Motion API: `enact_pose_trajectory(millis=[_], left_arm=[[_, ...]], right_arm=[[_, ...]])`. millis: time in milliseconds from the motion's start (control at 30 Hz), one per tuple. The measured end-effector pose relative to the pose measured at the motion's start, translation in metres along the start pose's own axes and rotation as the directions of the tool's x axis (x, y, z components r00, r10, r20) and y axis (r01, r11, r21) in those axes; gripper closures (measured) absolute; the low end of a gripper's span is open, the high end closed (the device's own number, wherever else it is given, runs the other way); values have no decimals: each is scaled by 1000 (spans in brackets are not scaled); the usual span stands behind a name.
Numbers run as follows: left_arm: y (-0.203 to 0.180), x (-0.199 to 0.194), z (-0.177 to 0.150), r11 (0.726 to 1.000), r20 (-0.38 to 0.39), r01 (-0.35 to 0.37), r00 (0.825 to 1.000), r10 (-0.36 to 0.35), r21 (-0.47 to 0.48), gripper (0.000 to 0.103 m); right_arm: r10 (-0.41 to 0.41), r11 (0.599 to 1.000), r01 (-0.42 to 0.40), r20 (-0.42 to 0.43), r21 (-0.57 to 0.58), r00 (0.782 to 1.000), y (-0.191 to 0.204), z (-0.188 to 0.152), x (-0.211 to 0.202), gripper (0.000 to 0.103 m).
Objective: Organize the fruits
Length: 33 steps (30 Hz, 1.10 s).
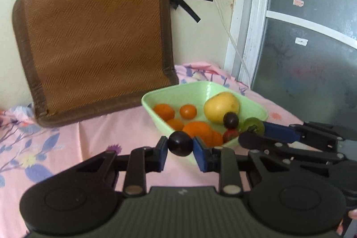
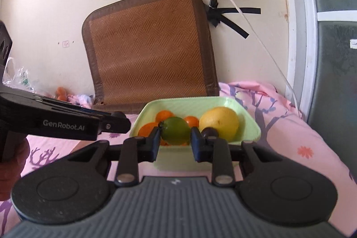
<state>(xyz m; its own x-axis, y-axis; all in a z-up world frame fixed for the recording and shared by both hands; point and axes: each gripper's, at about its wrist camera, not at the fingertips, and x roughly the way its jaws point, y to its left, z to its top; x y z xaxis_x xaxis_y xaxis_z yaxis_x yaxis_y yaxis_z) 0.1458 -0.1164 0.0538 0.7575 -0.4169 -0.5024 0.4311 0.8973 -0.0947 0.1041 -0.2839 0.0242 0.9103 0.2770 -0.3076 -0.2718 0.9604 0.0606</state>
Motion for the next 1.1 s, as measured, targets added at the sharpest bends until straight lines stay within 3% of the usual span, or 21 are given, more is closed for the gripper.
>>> enact_pose_trajectory(millis=[167,233,300,433,567,700,867,1100], left_arm=[[-2,53,29,997,-55,71,996,-71,-2,77],[2,72,32,995,-87,94,991,-97,-37,76],[5,82,33,994,-95,94,991,-99,-55,73],[14,83,31,989,-82,97,991,-107,-113,69],[24,58,29,980,-41,85,995,-94,-180,69],[29,21,15,983,-28,-15,1000,10,-181,63],[12,-17,-21,981,-48,-159,987,154,-114,52],[-3,-51,-68,965,-84,-232,971,223,-123,47]], right_arm=[[-16,1000,15,-26,-23,1000,-9,4,38,70],[-18,1000,18,-17,-2,1000,-13,0,43,57],[-18,1000,18,-1,8,1000,-16,-2,40,57],[-39,999,38,29,25,999,-21,-2,31,57],[-22,994,19,26,106,999,-25,-3,17,57],[-16,984,12,22,178,1000,-21,-14,-7,57],[-24,957,29,-18,288,1000,-12,-35,-32,53],[-29,937,60,-93,345,995,1,-55,-51,52]])
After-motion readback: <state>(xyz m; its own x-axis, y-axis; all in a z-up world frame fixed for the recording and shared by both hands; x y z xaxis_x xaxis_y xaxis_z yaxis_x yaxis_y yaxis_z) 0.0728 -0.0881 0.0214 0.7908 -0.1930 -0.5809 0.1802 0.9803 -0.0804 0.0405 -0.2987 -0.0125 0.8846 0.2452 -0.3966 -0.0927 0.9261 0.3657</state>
